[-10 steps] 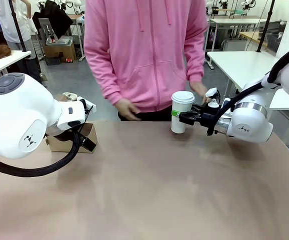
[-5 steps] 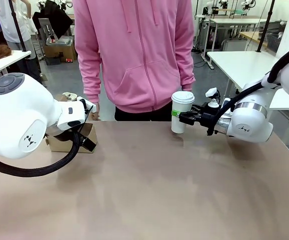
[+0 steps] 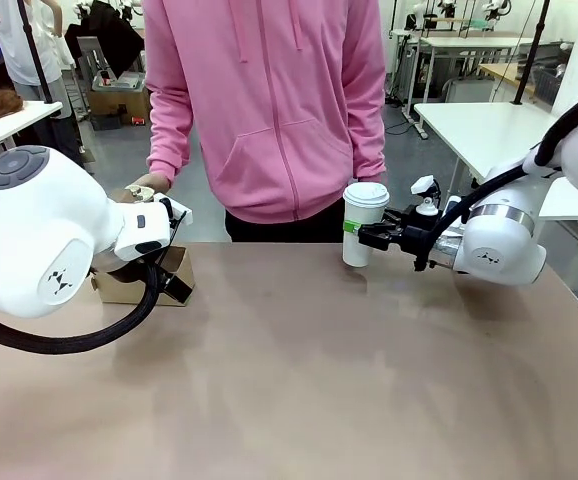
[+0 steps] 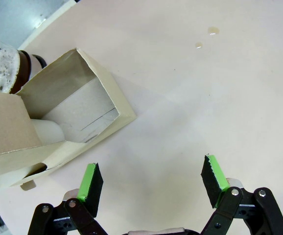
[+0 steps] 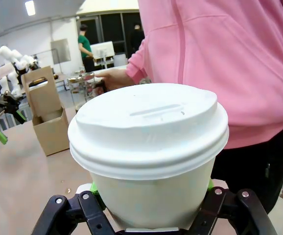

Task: Pour a drink into a cup and package it in a carrier.
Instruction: When a person places the Paper Cup Lid on the 600 ml Paper Cup , lift the 600 ml Paper Cup.

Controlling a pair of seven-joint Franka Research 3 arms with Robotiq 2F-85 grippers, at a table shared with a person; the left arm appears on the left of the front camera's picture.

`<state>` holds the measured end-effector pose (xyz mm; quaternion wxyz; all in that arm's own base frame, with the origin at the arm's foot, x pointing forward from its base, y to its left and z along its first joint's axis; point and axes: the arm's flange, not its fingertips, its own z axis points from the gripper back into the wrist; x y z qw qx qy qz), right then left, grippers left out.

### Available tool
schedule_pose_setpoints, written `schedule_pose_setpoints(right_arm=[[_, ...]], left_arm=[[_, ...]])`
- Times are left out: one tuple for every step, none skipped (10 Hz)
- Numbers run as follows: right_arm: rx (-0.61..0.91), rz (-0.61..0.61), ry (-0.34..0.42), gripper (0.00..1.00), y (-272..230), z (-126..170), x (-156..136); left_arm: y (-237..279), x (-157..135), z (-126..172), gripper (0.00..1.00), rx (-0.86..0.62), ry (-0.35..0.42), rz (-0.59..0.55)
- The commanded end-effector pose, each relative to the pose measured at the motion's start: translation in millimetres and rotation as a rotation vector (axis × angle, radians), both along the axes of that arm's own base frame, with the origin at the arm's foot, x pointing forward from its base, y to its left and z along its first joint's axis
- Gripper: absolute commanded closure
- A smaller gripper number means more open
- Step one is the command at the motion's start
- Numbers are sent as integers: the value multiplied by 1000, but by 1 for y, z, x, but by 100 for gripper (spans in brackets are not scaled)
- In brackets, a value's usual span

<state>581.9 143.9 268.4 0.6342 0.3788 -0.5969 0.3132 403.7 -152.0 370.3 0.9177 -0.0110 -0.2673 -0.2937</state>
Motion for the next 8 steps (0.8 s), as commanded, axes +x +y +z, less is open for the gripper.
schedule_pose_setpoints(right_arm=[[-4,4,35,20,-11,51,-16],[2,-13,42,20,-20,86,-29],[2,-19,43,20,-28,122,-45],[-6,-49,21,20,-36,152,-60],[22,-29,0,20,-42,192,-89],[9,-56,-7,20,-46,206,-103],[4,-63,-41,20,-52,228,-126],[12,-49,-86,20,-53,240,-146]], left_arm=[[0,0,0,0,-2,0,0],[0,0,0,0,-2,0,0],[0,0,0,0,-2,0,0],[0,0,0,0,-2,0,0],[0,0,0,0,-2,0,0],[0,0,0,0,-2,0,0],[0,0,0,0,-2,0,0],[0,0,0,0,-2,0,0]])
